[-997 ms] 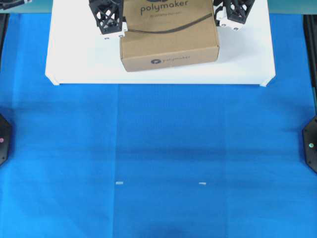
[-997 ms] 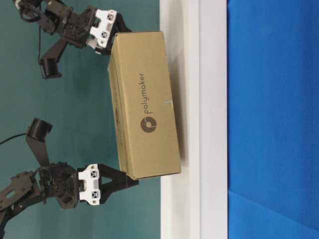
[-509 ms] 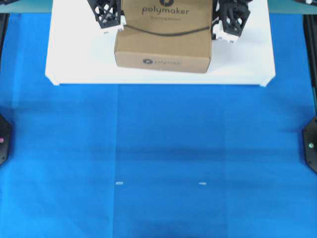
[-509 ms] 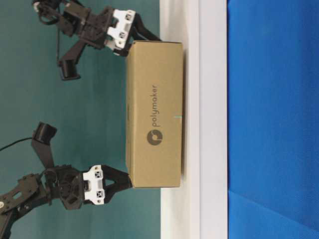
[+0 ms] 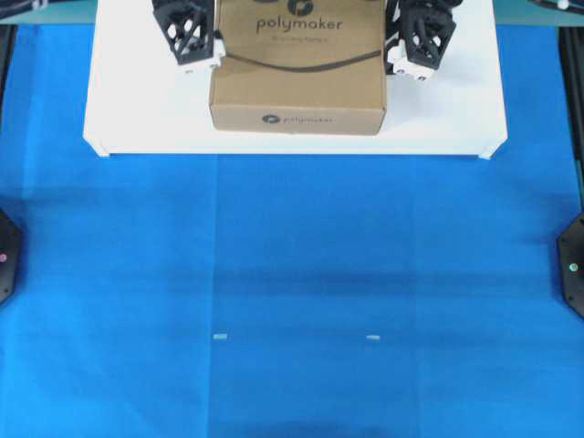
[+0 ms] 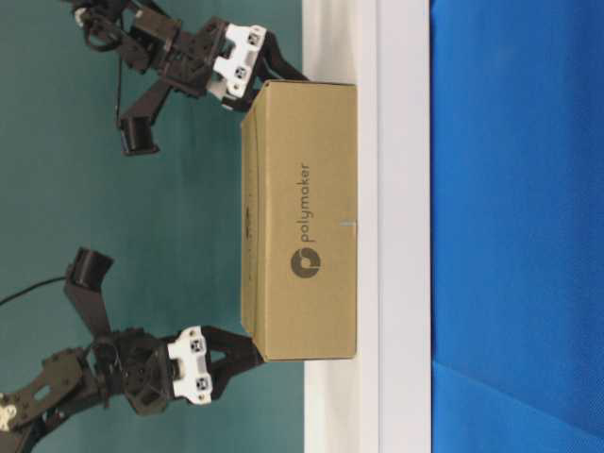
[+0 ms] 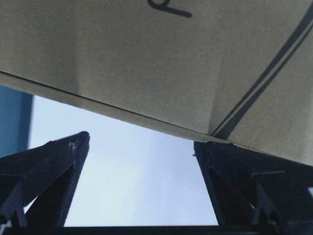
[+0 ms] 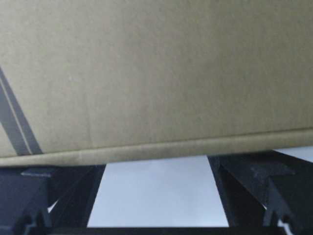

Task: Place the cardboard box on the stand after clamping it between your arms.
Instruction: 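Lower the box onto the white stand with both grippers, then release the box and pull both grippers outward away from it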

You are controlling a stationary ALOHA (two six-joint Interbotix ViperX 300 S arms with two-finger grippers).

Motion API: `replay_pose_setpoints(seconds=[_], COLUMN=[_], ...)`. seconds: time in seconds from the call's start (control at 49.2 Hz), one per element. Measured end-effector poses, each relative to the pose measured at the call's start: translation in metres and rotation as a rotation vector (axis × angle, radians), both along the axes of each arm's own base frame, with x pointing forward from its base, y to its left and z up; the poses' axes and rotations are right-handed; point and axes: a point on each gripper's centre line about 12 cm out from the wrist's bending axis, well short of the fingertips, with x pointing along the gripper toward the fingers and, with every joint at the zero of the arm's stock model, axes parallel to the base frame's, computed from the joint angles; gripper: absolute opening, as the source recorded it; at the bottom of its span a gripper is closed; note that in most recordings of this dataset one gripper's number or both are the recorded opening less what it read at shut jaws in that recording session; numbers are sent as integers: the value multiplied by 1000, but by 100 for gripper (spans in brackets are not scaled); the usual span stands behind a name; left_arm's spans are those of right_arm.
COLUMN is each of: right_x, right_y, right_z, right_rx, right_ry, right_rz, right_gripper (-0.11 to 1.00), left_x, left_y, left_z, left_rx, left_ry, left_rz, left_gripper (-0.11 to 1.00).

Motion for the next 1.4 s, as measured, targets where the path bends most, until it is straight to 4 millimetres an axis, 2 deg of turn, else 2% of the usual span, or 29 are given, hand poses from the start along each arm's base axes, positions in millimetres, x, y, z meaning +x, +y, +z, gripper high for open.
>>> replay_pose_setpoints(seconds=[0.224, 0.549, 0.671, 0.834, 0.976, 1.139, 1.282, 1.404], right_x=[-8, -26, -35, -52, -66, -75, -82, -89], right_y=[-1, 4, 7, 9, 13, 30, 54, 81], right_z=[-4, -5, -1, 6, 15, 43, 68, 83], right_rx=[13, 27, 26, 21, 4, -28, -68, -93], right_ry=[-8, -17, -25, -33, -50, -113, -181, -239], right_rz=[-34, -85, -102, -137, -165, -181, -185, -185], right_gripper=[99, 98, 98, 98, 98, 98, 98, 98], left_x=[-9, -19, -24, -42, -64, -80, -86, -93], left_y=[-5, 11, 10, 3, -2, -21, -53, -82], left_z=[-3, -4, -5, -11, -5, 22, 43, 54], left_rx=[12, 18, 13, -10, -9, 30, 65, 91], left_ry=[-25, -60, -66, -30, -33, -95, -163, -241], left_rz=[2, 49, 60, 73, 99, 92, 37, -9], left_gripper=[85, 85, 85, 85, 85, 85, 85, 85])
